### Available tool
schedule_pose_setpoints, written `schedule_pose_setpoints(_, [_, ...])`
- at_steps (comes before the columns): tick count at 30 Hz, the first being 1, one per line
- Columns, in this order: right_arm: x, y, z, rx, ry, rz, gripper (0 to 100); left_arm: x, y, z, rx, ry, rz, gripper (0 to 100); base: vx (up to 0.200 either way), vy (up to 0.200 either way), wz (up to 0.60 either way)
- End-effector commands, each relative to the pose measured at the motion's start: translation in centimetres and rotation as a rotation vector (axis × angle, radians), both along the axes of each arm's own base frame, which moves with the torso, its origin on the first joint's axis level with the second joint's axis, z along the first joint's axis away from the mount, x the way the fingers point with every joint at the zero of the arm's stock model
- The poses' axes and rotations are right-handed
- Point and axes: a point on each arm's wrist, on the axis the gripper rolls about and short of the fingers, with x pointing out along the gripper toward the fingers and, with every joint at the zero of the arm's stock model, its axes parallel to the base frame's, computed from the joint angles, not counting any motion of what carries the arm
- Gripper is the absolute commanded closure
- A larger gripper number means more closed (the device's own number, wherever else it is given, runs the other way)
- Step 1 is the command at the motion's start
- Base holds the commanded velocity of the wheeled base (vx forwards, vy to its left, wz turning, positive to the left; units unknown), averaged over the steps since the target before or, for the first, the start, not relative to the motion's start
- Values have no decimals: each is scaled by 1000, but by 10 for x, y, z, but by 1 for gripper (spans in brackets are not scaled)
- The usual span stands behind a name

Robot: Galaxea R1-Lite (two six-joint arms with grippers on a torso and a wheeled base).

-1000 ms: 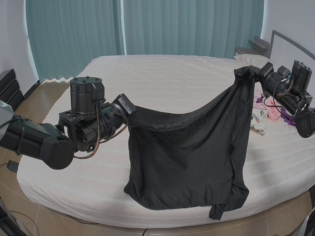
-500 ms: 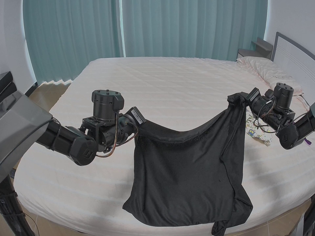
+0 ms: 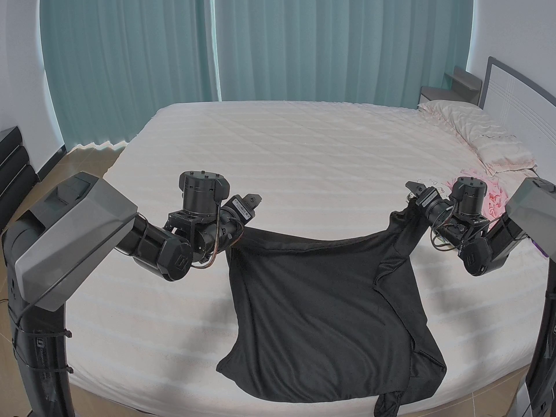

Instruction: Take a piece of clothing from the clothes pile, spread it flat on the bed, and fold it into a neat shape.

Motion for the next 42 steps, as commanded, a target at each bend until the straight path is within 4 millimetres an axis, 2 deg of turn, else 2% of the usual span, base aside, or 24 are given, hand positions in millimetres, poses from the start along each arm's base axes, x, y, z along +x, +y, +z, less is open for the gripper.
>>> schedule_pose_setpoints(1, [31,-23,-39,-32,62,-181,0,27,21,-15,19,-11,116,0,0,0,0])
schedule_pose_setpoints(3, [33,-28,-44,-39,85,-208,0,32,27,-14,27,-19,131,0,0,0,0])
schedule_pose_setpoints(8, [22,-30,-51,-51,167,-205,0,36,38,-17,87,-16,125,0,0,0,0])
schedule_pose_setpoints(11, [11,-29,-53,-57,197,-173,0,35,40,-22,98,31,96,0,0,0,0])
schedule_pose_setpoints(13, [-7,-24,-51,-48,230,-92,0,32,40,-23,81,74,27,0,0,0,0])
schedule_pose_setpoints(18, [-33,-17,-56,-85,291,-30,0,30,45,-15,66,70,23,0,0,0,0])
schedule_pose_setpoints(22, [-56,-22,-69,-123,373,-5,0,4,62,0,41,96,24,0,0,0,0])
schedule_pose_setpoints(27, [-88,-24,-81,-108,386,55,0,-52,83,5,-30,198,-91,0,0,0,0])
schedule_pose_setpoints(29, [-89,-24,-82,-109,386,57,0,-53,83,5,-33,201,-96,0,0,0,0])
schedule_pose_setpoints(30, [-105,-23,-88,-140,377,97,0,-84,92,-2,-58,258,-139,0,0,0,0])
schedule_pose_setpoints(33, [-116,-20,-87,-161,360,116,0,-112,97,-17,-48,329,-151,0,0,0,0])
schedule_pose_setpoints(34, [-117,-20,-87,-161,358,118,0,-114,98,-19,-47,338,-150,0,0,0,0])
schedule_pose_setpoints(35, [-122,-18,-87,-161,364,125,0,-126,99,-28,-39,379,-157,0,0,0,0])
schedule_pose_setpoints(38, [-129,-18,-89,-152,386,127,0,-133,100,-38,-28,412,-160,0,0,0,0])
schedule_pose_setpoints(42, [-134,-19,-91,-113,405,111,0,-132,99,-45,-31,435,-168,0,0,0,0])
